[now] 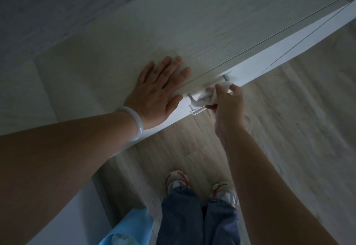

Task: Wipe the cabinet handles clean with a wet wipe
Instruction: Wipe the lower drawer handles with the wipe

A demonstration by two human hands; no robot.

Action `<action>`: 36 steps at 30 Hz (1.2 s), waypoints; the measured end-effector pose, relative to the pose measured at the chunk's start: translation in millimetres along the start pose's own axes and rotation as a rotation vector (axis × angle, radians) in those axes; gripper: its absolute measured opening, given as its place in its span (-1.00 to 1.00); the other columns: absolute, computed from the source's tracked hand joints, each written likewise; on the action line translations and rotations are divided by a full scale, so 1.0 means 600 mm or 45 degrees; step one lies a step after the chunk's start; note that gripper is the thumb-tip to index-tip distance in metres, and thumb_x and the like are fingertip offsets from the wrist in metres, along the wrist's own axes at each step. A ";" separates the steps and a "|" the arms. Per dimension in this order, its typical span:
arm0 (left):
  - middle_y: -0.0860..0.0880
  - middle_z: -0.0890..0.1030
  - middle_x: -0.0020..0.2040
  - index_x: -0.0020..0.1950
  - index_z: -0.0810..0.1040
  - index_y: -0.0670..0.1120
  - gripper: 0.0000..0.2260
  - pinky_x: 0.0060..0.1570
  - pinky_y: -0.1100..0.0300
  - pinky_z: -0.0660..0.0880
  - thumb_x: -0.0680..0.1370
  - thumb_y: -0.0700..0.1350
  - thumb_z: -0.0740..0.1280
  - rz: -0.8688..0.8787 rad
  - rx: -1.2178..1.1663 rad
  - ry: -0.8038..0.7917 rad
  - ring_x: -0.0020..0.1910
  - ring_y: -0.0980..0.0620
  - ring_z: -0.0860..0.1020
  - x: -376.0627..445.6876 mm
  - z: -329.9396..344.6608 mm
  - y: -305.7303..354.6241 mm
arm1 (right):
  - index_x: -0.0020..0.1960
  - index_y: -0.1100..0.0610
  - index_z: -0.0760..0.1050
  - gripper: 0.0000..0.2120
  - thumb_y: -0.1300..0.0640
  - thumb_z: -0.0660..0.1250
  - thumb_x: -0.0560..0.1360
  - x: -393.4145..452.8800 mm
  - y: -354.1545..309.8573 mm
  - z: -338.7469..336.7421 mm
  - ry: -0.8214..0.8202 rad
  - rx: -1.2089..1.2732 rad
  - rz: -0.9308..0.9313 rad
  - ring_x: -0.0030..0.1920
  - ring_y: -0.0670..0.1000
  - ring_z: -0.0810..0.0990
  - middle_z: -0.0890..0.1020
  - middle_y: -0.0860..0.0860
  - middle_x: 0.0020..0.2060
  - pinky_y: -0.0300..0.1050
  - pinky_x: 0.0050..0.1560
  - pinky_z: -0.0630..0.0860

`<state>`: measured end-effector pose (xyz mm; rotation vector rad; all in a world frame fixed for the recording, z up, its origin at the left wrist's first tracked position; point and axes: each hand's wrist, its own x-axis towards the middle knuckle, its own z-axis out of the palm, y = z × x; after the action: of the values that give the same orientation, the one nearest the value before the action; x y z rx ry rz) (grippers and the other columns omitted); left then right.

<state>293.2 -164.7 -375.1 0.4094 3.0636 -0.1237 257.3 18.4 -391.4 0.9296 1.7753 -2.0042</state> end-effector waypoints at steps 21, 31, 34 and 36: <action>-0.05 0.09 0.61 0.59 0.12 0.01 -0.45 0.50 -0.12 0.07 0.61 0.11 0.00 -0.017 -0.010 0.000 0.57 -0.08 0.10 -0.001 -0.001 0.001 | -0.07 0.17 0.55 -0.96 0.20 0.36 0.51 -0.014 0.039 0.025 -0.190 0.035 0.127 -0.12 0.11 0.61 0.66 0.17 -0.10 0.08 -0.04 0.58; -0.06 0.10 0.60 0.59 0.12 0.02 -0.46 0.50 -0.14 0.08 0.61 0.11 0.00 -0.009 -0.031 0.017 0.57 -0.09 0.11 -0.001 0.001 0.000 | -0.24 0.16 0.53 -0.84 0.19 0.40 0.50 0.021 0.008 0.018 0.094 0.309 0.097 -0.24 0.02 0.56 0.57 0.05 -0.30 -0.13 -0.15 0.55; -0.05 0.10 0.60 0.59 0.12 0.01 -0.45 0.49 -0.14 0.09 0.61 0.13 -0.02 -0.015 -0.033 0.019 0.57 -0.09 0.11 0.000 0.002 0.001 | -0.22 0.15 0.54 -0.87 0.19 0.39 0.50 -0.015 0.041 0.035 -0.004 0.189 0.131 -0.12 0.13 0.63 0.62 0.20 -0.19 0.01 0.00 0.57; -0.05 0.09 0.61 0.59 0.11 0.02 -0.45 0.49 -0.14 0.09 0.60 0.13 -0.01 -0.016 -0.030 0.015 0.57 -0.09 0.11 -0.001 0.002 0.001 | -0.19 0.17 0.57 -0.90 0.22 0.39 0.50 -0.030 0.045 0.033 -0.074 0.141 0.149 -0.04 0.17 0.66 0.64 0.29 -0.06 0.07 0.10 0.57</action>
<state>293.8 -164.0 -376.4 0.3909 3.0766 -0.0862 281.8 -9.2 -399.9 0.9738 1.5558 -2.0510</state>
